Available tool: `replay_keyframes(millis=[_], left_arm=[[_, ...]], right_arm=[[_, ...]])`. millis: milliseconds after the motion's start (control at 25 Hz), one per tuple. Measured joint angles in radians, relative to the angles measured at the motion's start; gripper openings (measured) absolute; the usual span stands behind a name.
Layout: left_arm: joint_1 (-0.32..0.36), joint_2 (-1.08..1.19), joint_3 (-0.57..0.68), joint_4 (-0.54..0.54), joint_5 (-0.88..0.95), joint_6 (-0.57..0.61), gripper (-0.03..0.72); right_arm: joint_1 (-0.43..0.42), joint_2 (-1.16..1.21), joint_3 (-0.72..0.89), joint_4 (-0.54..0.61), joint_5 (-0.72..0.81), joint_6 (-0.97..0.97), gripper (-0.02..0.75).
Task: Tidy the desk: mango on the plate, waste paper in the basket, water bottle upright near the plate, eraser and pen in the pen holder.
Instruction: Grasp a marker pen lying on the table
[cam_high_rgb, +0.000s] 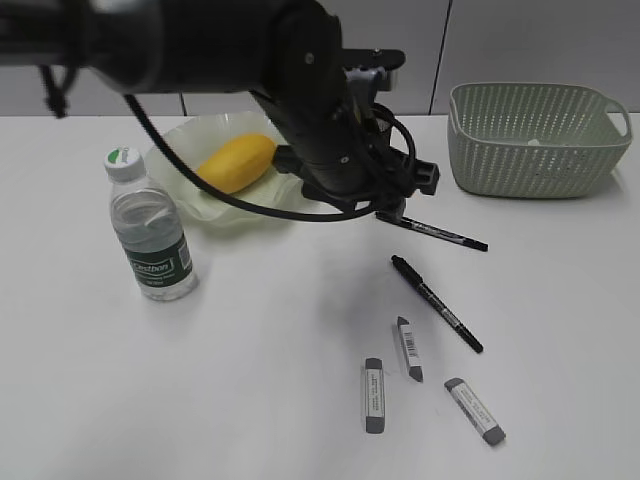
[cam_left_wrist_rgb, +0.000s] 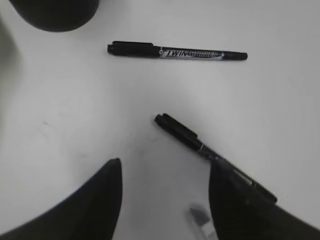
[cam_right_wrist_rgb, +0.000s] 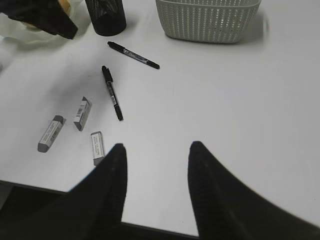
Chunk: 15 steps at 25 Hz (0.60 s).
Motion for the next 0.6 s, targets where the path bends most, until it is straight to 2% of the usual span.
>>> replay_keyframes(millis=[320, 480, 600], left_arm=[[-0.041, 0.292, -0.336, 0.008, 0.142, -0.256, 0.421], [-0.081, 0.388, -0.469, 0.089, 0.222, -0.349, 0.421], [-0.097, 0.430, -0.522, 0.145, 0.291, -0.388, 0.421]], right_arm=[[-0.001, 0.000, 0.000, 0.001, 0.000, 0.000, 0.331], [-0.001, 0.000, 0.000, 0.001, 0.000, 0.000, 0.331], [-0.001, 0.000, 0.000, 0.001, 0.000, 0.000, 0.331]])
